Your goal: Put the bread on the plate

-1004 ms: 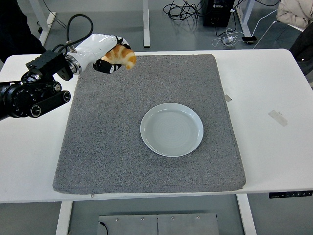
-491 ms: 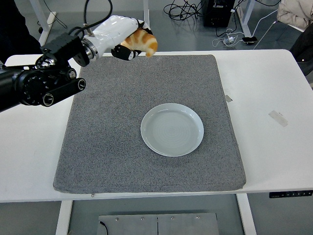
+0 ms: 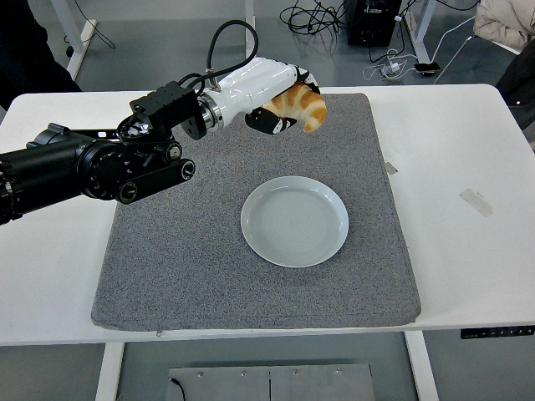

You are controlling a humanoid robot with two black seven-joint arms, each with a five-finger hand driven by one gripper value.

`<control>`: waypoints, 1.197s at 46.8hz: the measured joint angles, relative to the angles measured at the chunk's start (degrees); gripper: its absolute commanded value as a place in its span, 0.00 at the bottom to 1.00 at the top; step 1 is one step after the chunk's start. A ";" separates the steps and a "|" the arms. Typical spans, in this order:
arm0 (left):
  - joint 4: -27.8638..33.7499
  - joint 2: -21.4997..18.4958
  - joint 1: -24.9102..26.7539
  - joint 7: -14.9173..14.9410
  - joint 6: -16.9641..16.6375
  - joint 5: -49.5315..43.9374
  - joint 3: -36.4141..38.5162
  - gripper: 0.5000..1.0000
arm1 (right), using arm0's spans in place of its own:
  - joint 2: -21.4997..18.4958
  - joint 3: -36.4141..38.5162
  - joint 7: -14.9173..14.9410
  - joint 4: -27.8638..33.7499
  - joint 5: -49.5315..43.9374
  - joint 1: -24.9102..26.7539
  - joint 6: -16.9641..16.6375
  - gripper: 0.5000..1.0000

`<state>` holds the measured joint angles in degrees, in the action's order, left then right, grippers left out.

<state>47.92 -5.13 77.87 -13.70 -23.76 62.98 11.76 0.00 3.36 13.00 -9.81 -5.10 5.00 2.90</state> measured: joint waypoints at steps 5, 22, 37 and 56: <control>0.64 1.35 -0.64 0.05 -0.06 1.46 0.34 0.00 | 0.00 0.02 0.00 -0.02 0.00 0.00 0.00 1.00; 2.21 1.69 -5.33 -0.19 -0.33 6.43 2.46 0.00 | 0.00 0.03 0.01 0.00 0.00 0.00 0.00 1.00; 4.09 -0.34 -7.49 -2.28 -0.33 8.05 3.53 0.00 | 0.00 0.02 0.01 -0.01 0.00 0.00 0.00 1.00; 4.12 -1.73 -9.39 -4.47 -0.33 11.29 4.45 0.00 | 0.00 0.04 0.00 -0.02 0.00 0.00 0.00 1.00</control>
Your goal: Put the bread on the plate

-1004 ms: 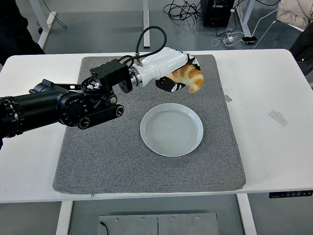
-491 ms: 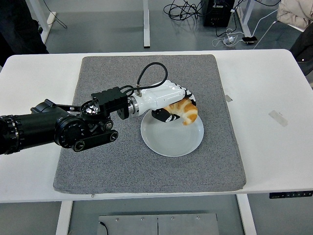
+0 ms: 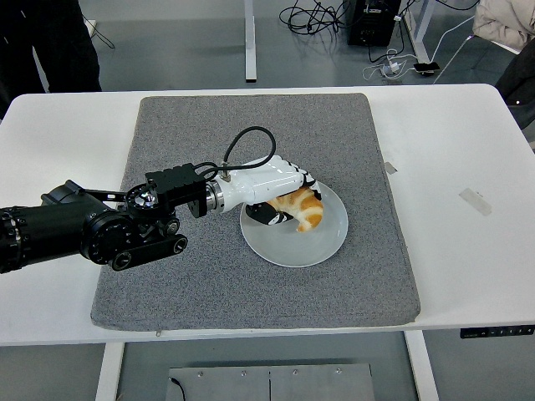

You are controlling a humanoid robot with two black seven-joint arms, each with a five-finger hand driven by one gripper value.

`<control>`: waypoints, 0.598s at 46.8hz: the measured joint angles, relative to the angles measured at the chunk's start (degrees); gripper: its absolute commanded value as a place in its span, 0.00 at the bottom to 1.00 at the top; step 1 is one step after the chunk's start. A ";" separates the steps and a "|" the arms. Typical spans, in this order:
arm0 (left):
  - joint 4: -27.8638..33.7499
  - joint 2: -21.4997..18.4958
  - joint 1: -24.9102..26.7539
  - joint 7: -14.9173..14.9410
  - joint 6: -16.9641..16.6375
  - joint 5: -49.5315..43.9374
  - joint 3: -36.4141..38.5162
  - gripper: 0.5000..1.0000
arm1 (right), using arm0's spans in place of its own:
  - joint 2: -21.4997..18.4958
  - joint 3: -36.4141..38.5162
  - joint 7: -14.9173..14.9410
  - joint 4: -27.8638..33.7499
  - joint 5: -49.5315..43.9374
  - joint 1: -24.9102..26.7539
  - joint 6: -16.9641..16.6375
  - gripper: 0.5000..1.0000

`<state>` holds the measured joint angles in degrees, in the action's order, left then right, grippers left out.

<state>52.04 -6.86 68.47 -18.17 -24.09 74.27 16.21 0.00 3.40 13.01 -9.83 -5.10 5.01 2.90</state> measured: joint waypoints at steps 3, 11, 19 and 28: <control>0.00 0.00 -0.08 -0.35 0.00 0.00 0.64 0.00 | 0.00 -0.01 0.00 0.00 0.00 0.01 0.00 1.00; -0.11 0.03 -0.72 -0.46 0.00 0.01 1.78 0.00 | 0.00 -0.01 0.00 -0.01 0.00 0.00 0.00 1.00; -0.19 0.09 -1.59 -0.47 -0.19 0.41 1.89 0.00 | 0.00 0.00 0.00 -0.01 0.00 0.01 0.00 1.00; -0.20 0.18 -2.00 -0.52 -0.78 0.57 1.86 0.35 | 0.00 0.00 0.00 -0.01 0.00 0.00 0.00 1.00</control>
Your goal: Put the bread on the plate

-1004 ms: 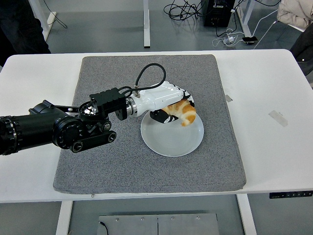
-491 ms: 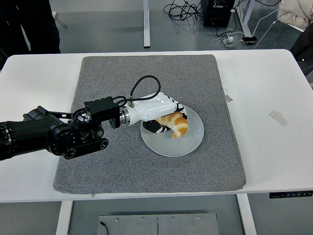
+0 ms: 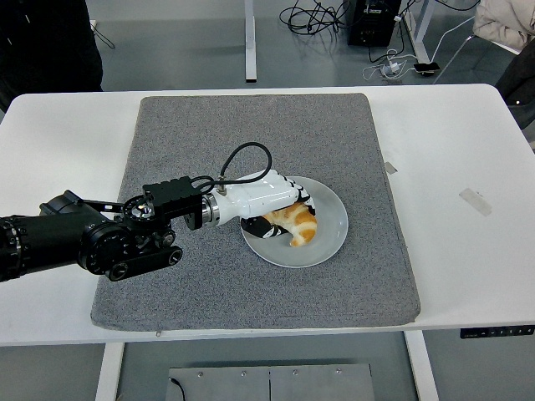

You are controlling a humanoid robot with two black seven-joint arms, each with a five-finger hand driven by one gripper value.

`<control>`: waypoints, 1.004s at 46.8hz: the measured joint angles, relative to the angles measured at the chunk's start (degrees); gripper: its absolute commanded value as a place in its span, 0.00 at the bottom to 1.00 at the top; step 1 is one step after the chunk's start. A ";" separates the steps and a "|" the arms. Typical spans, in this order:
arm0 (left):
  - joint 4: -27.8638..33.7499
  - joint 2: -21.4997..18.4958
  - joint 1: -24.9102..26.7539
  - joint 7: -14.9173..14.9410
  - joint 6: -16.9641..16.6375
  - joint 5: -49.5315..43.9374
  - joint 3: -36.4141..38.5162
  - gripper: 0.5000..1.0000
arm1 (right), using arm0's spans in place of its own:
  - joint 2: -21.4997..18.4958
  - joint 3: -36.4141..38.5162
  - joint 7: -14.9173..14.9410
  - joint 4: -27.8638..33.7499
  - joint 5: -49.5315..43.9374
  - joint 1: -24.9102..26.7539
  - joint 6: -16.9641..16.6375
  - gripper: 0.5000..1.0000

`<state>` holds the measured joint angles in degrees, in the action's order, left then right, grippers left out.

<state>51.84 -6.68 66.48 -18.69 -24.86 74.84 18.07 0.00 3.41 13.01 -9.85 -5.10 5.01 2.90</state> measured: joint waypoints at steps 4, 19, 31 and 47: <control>0.00 0.20 -0.31 -0.11 -0.19 -0.20 -0.05 0.70 | 0.00 0.00 0.00 0.00 0.00 0.00 0.00 1.00; 0.62 -0.32 -0.05 -3.45 0.11 -0.73 -0.21 0.86 | 0.00 0.00 0.00 0.03 0.00 0.00 0.00 1.00; 5.09 -4.79 3.28 -6.70 0.52 -1.38 -1.06 0.86 | 0.00 -0.01 0.01 0.02 0.00 0.00 0.00 1.00; 6.62 -10.00 4.64 -14.45 0.53 -11.64 -10.98 0.86 | 0.00 -0.03 0.01 0.01 0.00 0.00 0.00 1.00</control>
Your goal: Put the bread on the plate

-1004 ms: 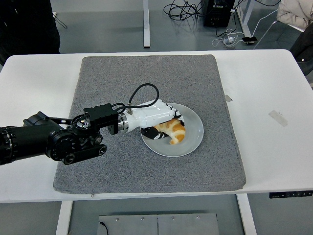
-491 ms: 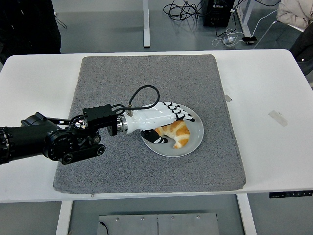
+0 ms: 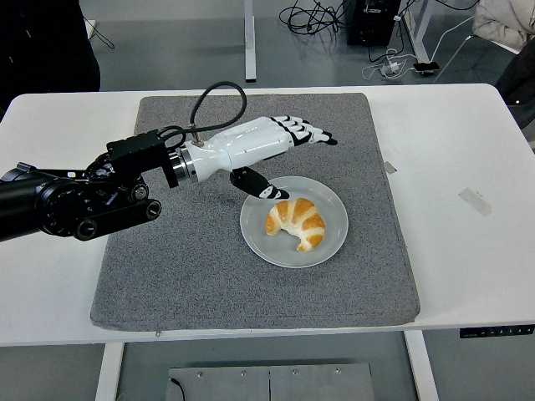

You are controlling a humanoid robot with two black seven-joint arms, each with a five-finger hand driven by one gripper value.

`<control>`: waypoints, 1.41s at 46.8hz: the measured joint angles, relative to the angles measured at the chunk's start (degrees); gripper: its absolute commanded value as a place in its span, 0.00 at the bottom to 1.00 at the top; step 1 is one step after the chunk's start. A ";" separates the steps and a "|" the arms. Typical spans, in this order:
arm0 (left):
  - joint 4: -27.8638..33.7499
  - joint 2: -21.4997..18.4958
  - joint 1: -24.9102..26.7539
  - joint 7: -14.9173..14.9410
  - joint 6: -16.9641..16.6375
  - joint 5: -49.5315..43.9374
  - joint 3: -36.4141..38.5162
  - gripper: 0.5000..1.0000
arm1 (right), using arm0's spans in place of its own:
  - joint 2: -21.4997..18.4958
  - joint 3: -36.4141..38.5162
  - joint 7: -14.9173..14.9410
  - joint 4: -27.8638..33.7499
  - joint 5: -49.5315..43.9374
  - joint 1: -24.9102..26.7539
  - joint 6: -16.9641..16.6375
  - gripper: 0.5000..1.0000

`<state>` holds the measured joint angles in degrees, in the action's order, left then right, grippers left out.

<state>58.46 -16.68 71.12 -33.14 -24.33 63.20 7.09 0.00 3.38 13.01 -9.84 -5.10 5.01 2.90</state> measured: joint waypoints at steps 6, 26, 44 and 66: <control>0.04 -2.11 -0.77 -0.15 0.13 -5.02 -5.13 0.86 | 0.00 0.02 -0.01 0.00 0.00 0.00 0.00 1.00; -0.50 -7.91 -7.00 -0.09 3.45 -31.75 -18.26 0.82 | 0.00 0.02 0.00 0.01 0.00 0.01 0.00 1.00; -12.36 0.58 -21.64 -0.52 5.64 -41.94 -41.02 0.81 | 0.00 0.02 0.00 0.00 0.00 0.02 0.00 1.00; -33.46 7.96 -21.19 0.04 24.57 -61.44 -48.03 0.82 | 0.00 0.03 0.00 -0.21 0.00 -0.01 -0.11 1.00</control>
<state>25.00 -8.72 49.93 -33.10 0.24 1.76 -40.94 0.00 3.41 13.01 -10.05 -5.10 5.00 2.79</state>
